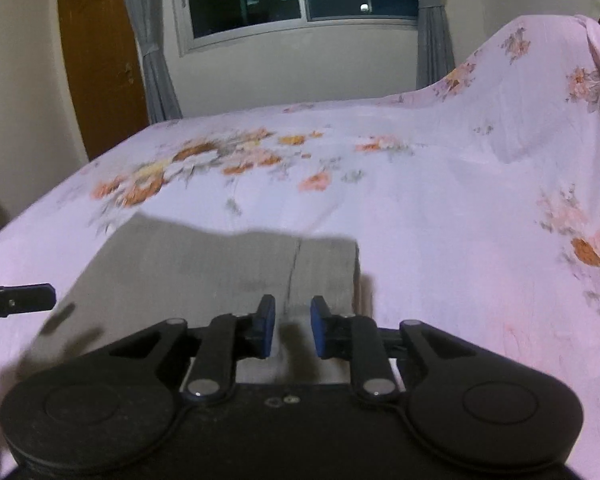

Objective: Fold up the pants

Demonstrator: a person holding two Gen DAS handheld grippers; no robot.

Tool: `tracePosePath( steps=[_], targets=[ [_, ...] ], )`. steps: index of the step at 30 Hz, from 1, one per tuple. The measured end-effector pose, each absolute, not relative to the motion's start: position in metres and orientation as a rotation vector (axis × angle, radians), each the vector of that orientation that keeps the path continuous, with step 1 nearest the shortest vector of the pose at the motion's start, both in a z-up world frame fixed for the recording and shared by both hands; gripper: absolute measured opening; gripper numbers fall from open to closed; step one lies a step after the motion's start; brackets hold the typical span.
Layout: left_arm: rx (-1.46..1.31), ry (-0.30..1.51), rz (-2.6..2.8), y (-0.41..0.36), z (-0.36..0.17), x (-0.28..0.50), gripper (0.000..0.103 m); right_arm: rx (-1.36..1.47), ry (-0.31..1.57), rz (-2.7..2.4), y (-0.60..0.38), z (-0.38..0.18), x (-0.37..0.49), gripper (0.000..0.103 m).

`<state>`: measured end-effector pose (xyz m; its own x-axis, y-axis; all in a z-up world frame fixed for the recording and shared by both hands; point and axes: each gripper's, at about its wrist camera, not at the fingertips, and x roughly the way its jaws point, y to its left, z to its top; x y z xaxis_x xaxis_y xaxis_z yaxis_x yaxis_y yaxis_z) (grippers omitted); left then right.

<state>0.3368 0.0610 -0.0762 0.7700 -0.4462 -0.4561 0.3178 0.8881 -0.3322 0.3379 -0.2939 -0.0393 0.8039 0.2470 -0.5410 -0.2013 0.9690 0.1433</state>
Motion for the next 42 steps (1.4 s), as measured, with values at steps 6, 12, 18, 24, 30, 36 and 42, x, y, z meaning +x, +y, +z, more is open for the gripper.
tracePosePath(
  steps=[6,12,18,24,30,36,42],
  targets=[
    [-0.233,0.737,-0.386,0.04,-0.113,0.397,0.031,0.075,0.719,0.194,-0.302,-0.075,0.383,0.02],
    [-0.172,0.638,-0.372,0.038,-0.08,0.411,0.031,0.089,0.627,0.232,-0.307,-0.045,0.385,0.025],
    [-0.121,0.727,-0.308,0.034,-0.102,0.46,0.031,0.008,0.716,0.232,-0.283,-0.06,0.426,0.024],
    [-0.057,0.726,-0.289,0.021,-0.107,0.449,0.031,-0.013,0.732,0.206,-0.278,-0.068,0.422,0.025],
    [0.012,0.698,-0.284,0.015,-0.097,0.4,0.051,-0.049,0.718,0.245,-0.276,-0.054,0.383,0.029],
    [0.077,0.663,-0.28,0.0,-0.095,0.345,0.058,-0.15,0.706,0.246,-0.266,-0.058,0.335,0.035],
    [0.086,0.662,-0.297,-0.008,-0.098,0.312,0.059,-0.195,0.715,0.24,-0.259,-0.057,0.31,0.038]
  ],
)
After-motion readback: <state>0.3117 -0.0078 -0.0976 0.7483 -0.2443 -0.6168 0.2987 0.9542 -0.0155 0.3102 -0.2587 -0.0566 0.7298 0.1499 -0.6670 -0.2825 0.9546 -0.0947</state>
